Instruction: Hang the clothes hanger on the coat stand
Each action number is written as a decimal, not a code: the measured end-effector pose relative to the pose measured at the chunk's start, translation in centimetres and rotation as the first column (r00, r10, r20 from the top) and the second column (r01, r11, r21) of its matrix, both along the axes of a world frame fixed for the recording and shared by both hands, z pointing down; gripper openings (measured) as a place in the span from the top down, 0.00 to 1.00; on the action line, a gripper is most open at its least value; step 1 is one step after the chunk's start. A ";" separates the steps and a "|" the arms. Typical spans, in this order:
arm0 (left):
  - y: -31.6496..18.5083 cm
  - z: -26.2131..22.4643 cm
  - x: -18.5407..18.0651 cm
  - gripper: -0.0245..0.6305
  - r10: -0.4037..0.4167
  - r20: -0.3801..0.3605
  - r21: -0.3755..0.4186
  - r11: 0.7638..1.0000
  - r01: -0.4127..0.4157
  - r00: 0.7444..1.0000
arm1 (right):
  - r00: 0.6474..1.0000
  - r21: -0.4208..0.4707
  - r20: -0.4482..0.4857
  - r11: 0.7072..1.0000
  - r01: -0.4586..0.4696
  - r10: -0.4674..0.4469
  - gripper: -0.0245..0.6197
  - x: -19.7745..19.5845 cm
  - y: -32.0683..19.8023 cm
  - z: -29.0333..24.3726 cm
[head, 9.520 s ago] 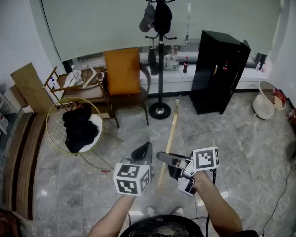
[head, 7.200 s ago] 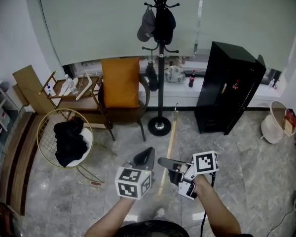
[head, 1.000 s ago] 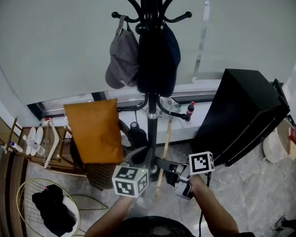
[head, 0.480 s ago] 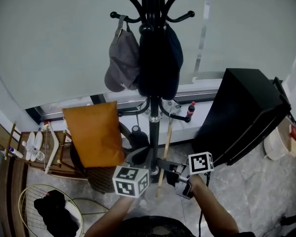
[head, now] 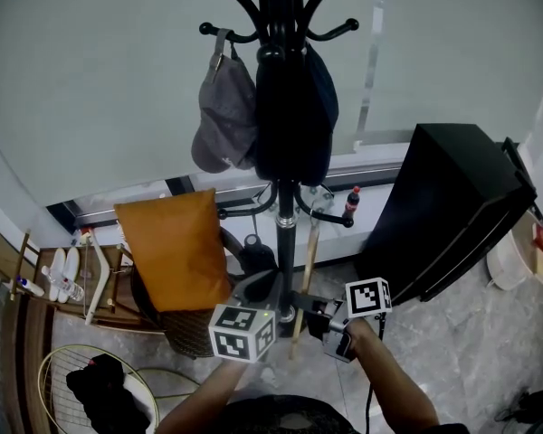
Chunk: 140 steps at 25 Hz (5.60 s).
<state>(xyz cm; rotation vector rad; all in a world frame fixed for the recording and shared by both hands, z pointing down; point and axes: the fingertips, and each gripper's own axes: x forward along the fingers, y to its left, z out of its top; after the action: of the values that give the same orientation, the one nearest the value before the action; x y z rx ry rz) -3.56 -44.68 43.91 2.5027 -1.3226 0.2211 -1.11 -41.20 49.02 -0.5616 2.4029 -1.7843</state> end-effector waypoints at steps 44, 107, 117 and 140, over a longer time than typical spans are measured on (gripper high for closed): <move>-2.6 2.2 -1.3 0.95 -0.007 0.012 -0.040 0.999 0.007 1.000 | 0.997 0.070 0.071 0.998 0.002 -0.007 0.79 -1.9 -1.9 2.9; 5.8 2.0 1.0 0.95 -0.021 0.007 -0.032 0.999 0.021 1.000 | 0.820 0.441 -0.446 0.885 -0.147 0.359 0.59 7.3 1.9 3.4; 8.3 1.8 1.4 0.95 -0.041 0.000 -0.026 0.999 0.041 0.999 | 0.824 0.514 -0.453 0.855 -0.072 0.341 0.59 6.4 4.6 1.3; 14.9 1.3 2.9 0.96 -0.081 0.015 0.000 0.997 0.081 0.997 | 0.807 0.682 -0.445 0.731 0.025 0.388 0.82 4.6 10.7 -4.6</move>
<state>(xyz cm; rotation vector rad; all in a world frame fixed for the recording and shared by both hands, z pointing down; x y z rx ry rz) -0.63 -29.82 45.19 2.4455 -1.4259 0.2221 3.53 -30.52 44.41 -1.3039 2.9387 -0.5895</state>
